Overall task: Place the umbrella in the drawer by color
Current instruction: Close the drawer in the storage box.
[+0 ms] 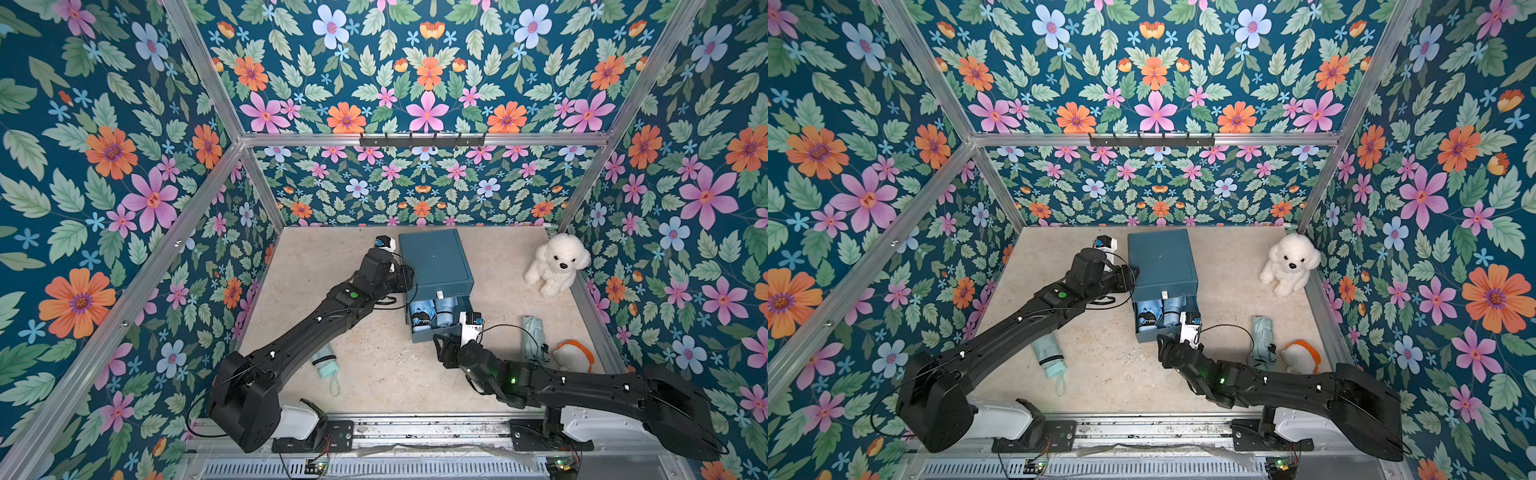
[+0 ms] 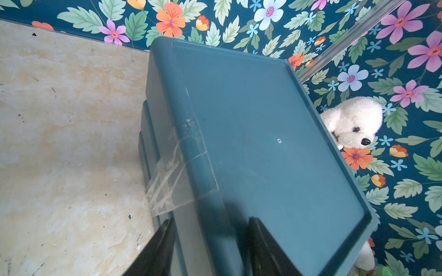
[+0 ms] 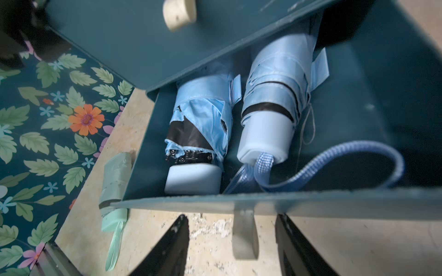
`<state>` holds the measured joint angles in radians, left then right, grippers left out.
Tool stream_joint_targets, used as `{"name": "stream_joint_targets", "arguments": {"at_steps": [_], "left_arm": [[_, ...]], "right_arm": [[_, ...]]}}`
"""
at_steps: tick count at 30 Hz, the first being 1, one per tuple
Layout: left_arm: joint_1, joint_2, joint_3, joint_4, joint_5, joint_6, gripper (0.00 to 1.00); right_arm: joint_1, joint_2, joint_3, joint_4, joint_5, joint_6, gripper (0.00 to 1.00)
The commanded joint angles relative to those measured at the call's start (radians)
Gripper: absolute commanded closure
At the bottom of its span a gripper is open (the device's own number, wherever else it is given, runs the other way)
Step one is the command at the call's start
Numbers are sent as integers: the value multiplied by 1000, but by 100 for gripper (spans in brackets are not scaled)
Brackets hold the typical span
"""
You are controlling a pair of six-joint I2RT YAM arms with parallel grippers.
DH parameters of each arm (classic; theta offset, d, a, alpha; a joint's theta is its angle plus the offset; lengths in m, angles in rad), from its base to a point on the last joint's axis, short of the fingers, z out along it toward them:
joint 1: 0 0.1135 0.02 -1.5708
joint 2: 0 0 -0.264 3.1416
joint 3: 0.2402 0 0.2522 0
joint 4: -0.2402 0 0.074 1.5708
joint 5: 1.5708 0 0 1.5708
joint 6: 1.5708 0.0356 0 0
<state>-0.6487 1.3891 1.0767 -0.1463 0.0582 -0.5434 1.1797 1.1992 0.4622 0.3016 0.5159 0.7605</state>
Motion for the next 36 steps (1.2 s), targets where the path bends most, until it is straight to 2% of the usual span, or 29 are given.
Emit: {"name": "stream_joint_targets", "arguments": {"at_steps": [1,6,13,19,23,36], "left_arm": [[-2,14,-7,-152,15,43,48],[0,11,-6,-151,22,70,53],[-1,9,-1,-173,19,113,58],[-1,4,-1,-187,8,136,60],[-2,0,-3,-188,14,145,60],[-1,5,6,-199,21,164,60]], "right_arm": [[-21,41,11,207,-24,-124,38],[-61,168,83,261,-40,-206,39],[-74,305,125,366,15,-291,38],[-74,331,124,429,40,-293,37],[-74,361,108,534,53,-316,36],[-69,388,114,594,105,-342,34]]}}
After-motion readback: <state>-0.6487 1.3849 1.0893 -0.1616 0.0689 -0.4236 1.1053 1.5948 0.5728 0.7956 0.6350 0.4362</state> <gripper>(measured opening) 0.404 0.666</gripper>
